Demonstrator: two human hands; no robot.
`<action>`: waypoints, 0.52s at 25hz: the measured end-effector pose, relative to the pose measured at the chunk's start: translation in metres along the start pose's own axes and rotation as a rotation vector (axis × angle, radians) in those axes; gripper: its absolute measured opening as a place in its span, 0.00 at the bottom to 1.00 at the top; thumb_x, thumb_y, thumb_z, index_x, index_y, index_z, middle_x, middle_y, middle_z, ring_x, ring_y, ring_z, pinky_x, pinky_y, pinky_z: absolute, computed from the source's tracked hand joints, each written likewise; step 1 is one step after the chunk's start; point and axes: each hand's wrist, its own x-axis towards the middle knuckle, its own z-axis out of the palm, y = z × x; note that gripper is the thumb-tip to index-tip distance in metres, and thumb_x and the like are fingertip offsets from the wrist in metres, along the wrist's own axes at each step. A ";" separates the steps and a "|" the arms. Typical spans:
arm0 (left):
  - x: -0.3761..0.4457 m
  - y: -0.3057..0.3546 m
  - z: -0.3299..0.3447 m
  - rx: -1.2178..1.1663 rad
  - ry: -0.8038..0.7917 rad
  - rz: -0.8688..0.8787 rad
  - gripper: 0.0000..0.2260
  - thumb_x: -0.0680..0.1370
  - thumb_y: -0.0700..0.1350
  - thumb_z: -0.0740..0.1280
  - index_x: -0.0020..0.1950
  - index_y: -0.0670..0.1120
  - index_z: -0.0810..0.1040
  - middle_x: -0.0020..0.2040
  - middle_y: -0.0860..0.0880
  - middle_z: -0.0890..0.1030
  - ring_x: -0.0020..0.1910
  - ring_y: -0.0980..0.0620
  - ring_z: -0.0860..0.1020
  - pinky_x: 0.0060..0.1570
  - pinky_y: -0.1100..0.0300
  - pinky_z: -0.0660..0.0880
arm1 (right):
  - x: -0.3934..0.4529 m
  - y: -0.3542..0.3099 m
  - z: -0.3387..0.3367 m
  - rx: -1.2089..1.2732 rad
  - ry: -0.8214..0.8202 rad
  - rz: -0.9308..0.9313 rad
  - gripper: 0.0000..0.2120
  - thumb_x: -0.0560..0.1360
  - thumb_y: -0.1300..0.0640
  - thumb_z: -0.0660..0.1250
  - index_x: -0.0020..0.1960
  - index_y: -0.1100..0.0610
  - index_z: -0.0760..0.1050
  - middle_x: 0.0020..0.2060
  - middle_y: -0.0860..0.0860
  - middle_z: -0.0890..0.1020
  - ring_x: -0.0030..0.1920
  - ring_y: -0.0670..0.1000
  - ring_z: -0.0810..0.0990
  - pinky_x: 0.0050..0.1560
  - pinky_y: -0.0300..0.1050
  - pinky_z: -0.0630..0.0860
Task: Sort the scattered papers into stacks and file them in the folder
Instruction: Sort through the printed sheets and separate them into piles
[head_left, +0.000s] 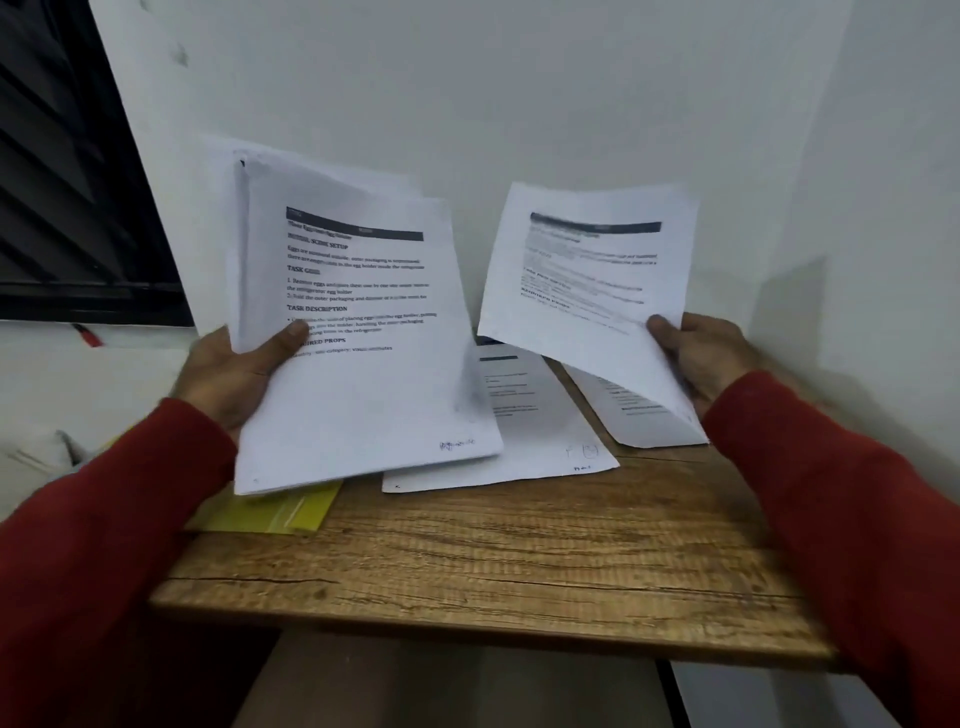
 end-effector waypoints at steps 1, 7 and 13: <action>0.003 0.004 -0.012 0.017 0.040 0.019 0.23 0.70 0.49 0.76 0.62 0.44 0.80 0.55 0.46 0.85 0.51 0.48 0.84 0.53 0.52 0.80 | -0.003 0.002 0.005 -0.114 -0.035 -0.025 0.04 0.78 0.59 0.69 0.45 0.55 0.81 0.48 0.53 0.85 0.51 0.56 0.84 0.58 0.54 0.80; 0.014 0.020 -0.050 -0.030 0.175 0.103 0.18 0.73 0.47 0.76 0.62 0.46 0.81 0.54 0.52 0.85 0.52 0.52 0.84 0.46 0.57 0.83 | -0.007 0.016 0.019 -0.791 -0.212 -0.130 0.11 0.78 0.54 0.68 0.59 0.54 0.80 0.54 0.53 0.84 0.53 0.55 0.81 0.53 0.43 0.71; 0.003 0.010 0.000 -0.033 0.027 0.079 0.20 0.72 0.46 0.76 0.63 0.43 0.80 0.54 0.48 0.85 0.52 0.49 0.84 0.47 0.56 0.82 | -0.032 0.002 0.030 -0.471 -0.235 -0.297 0.22 0.74 0.39 0.69 0.61 0.51 0.76 0.50 0.52 0.80 0.46 0.49 0.78 0.47 0.43 0.73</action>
